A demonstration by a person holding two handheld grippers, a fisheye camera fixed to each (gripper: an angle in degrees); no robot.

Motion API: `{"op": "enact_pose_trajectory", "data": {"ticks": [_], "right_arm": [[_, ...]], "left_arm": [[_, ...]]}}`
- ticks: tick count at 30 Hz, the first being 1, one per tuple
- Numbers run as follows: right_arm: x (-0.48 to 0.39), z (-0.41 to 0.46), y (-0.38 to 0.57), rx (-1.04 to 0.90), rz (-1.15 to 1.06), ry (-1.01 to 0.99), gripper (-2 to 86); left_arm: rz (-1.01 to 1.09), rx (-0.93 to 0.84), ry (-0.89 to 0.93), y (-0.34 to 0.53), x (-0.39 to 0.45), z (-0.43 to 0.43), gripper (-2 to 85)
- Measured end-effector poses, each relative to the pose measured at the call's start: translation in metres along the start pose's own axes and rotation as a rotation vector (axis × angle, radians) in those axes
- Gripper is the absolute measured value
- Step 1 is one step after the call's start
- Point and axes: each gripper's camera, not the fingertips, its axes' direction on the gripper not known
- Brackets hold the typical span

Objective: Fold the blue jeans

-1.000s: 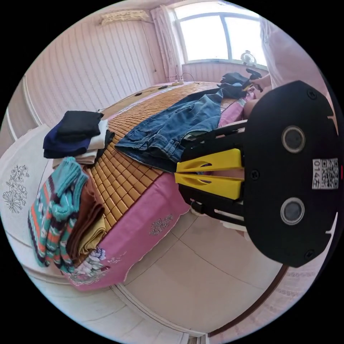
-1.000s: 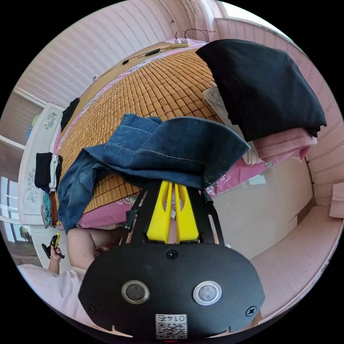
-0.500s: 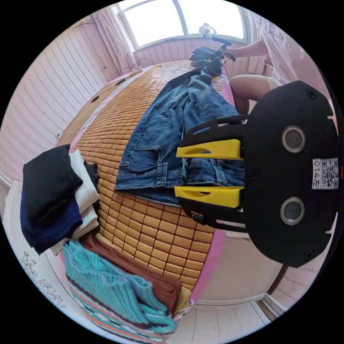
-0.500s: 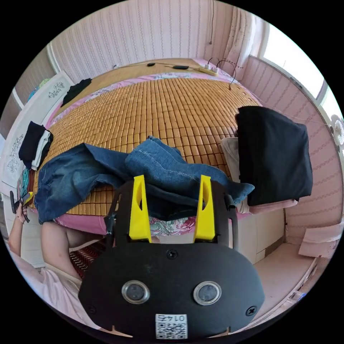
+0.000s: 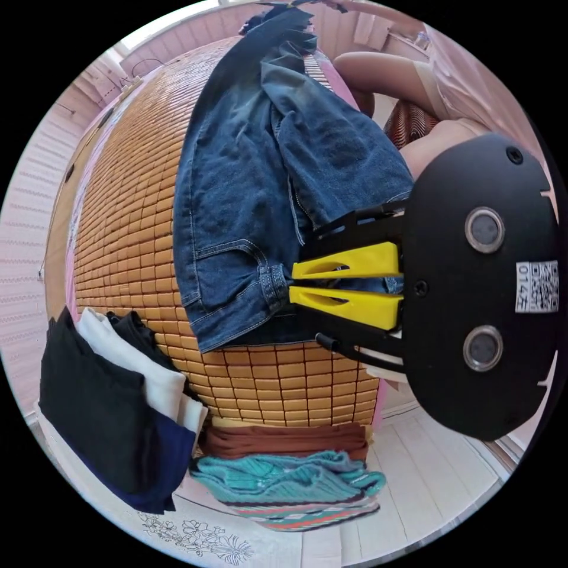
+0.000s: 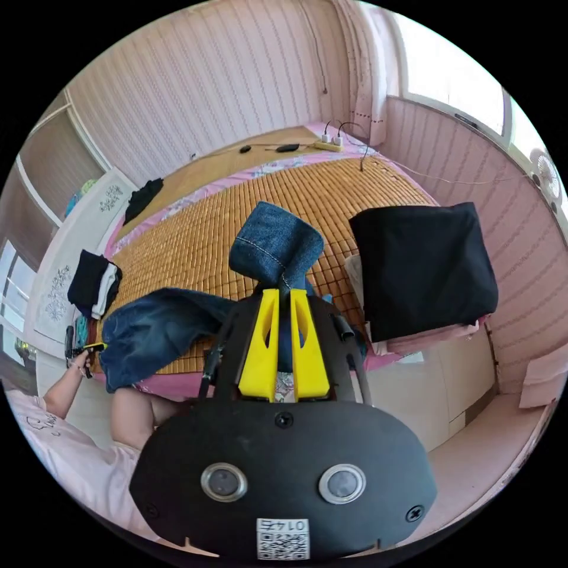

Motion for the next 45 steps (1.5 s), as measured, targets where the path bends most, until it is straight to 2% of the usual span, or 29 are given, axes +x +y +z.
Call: {"op": "enact_pose_trajectory", "data": {"ticks": [4,6,10,14,19,23,26,28,31,36,39,41,45], "right_arm": [[0.026,-0.033,-0.021,0.045,0.068,-0.076,2.8],[0.019,-0.034,-0.039,0.051,0.024,-0.093,3.1],[-0.005,0.004,-0.114,0.01,-0.023,-0.133,6.1],[-0.015,0.057,-0.164,-0.018,0.05,-0.125,9.2],[0.002,0.112,-0.131,-0.182,0.051,0.022,16.1],[0.036,0.142,-0.077,-0.334,0.136,0.14,18.5],[0.061,0.158,-0.039,-0.388,0.257,0.145,16.9],[0.052,0.159,-0.032,-0.333,0.194,0.209,13.9],[0.034,0.166,-0.046,-0.416,0.072,0.227,5.1],[0.024,0.111,-0.065,-0.287,0.019,0.183,2.9],[0.052,0.098,-0.064,-0.285,0.11,0.265,2.7],[0.064,0.094,-0.069,-0.291,0.152,0.305,3.1],[0.041,0.093,-0.095,-0.151,0.011,0.185,6.7]], "left_arm": [[0.002,0.098,0.023,0.002,-0.006,-0.042,0.3],[0.018,0.128,-0.043,0.003,-0.01,-0.066,0.8],[-0.04,0.153,-0.092,-0.009,-0.026,-0.079,3.4],[-0.197,0.099,-0.011,-0.019,-0.044,-0.058,6.0],[-0.14,0.149,-0.03,0.007,-0.022,-0.059,6.9],[-0.053,0.151,0.102,0.039,0.023,-0.054,7.0],[-0.02,0.153,0.232,0.054,0.062,-0.042,6.7],[0.013,0.137,0.294,0.056,0.087,-0.031,6.7],[0.028,0.109,0.35,0.048,0.122,-0.012,6.6],[0.14,-0.018,0.225,0.031,0.163,0.017,5.7],[0.121,-0.026,0.252,0.025,0.163,0.018,5.6],[0.108,0.002,0.268,0.023,0.161,0.01,5.6],[0.201,0.129,0.218,0.011,0.173,-0.027,5.6]]}}
